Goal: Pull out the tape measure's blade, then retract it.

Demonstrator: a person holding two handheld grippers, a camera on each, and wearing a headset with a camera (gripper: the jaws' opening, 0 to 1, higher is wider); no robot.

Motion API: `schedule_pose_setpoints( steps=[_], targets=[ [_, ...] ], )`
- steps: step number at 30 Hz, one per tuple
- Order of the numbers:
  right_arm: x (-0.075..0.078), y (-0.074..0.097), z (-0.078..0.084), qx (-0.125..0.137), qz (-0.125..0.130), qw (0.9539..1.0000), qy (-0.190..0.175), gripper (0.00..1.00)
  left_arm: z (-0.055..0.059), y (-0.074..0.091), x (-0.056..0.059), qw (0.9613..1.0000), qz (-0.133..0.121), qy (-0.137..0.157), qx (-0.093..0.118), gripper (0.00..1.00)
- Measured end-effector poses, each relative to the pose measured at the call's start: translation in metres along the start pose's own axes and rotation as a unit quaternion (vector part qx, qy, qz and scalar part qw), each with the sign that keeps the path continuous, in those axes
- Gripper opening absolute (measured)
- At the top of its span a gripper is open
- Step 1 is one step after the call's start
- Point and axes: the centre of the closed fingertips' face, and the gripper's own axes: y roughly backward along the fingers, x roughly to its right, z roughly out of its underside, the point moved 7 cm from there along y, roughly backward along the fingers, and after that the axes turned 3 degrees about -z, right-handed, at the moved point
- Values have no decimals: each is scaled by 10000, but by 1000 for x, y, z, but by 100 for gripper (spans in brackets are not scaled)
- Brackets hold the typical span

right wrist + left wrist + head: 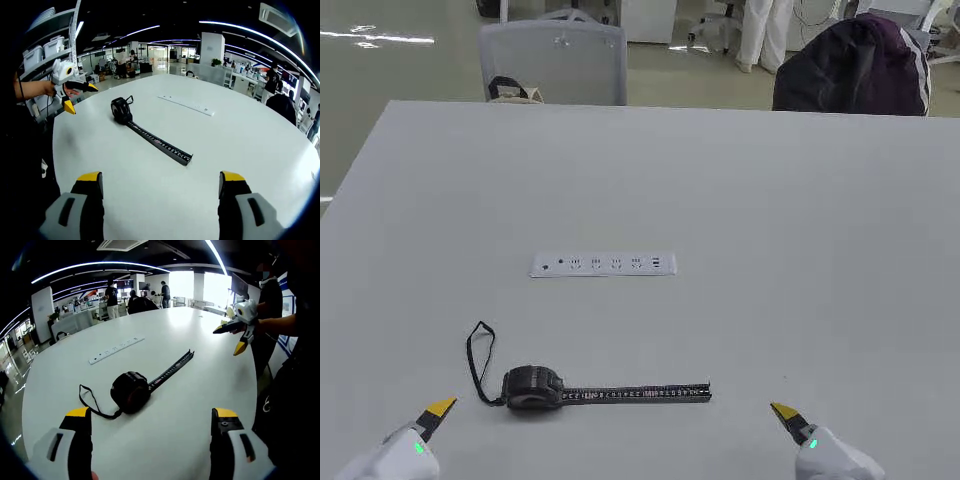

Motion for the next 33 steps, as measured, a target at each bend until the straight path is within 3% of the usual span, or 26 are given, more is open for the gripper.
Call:
schedule_pose_setpoints(
  steps=[16, 19, 22, 24, 30, 33],
  targets=[
    [-11, 6, 2, 59, 192, 9996, -214, 97, -3, -1, 17, 9963, -666, 547, -13, 99],
    [-12, 6, 3, 62, 211, 9994, -254, 97, -6, -2, 18, 9936, -913, 658, -9, 99],
    [-12, 7, 4, 93, 236, 9993, -262, 97, -10, -4, 16, 9873, -1325, 878, 27, 99],
    [-13, 6, 5, 83, 235, 9993, -293, 97, -11, -7, 17, 9842, -1386, 1103, 23, 99],
    [-14, 6, 6, 111, 258, 9991, -327, 96, -16, -11, 21, 9811, -1563, 1133, 108, 99],
    [-14, 5, 6, 126, 276, 9990, -337, 96, -18, -15, 23, 9778, -1704, 1217, 88, 99]
  ],
)
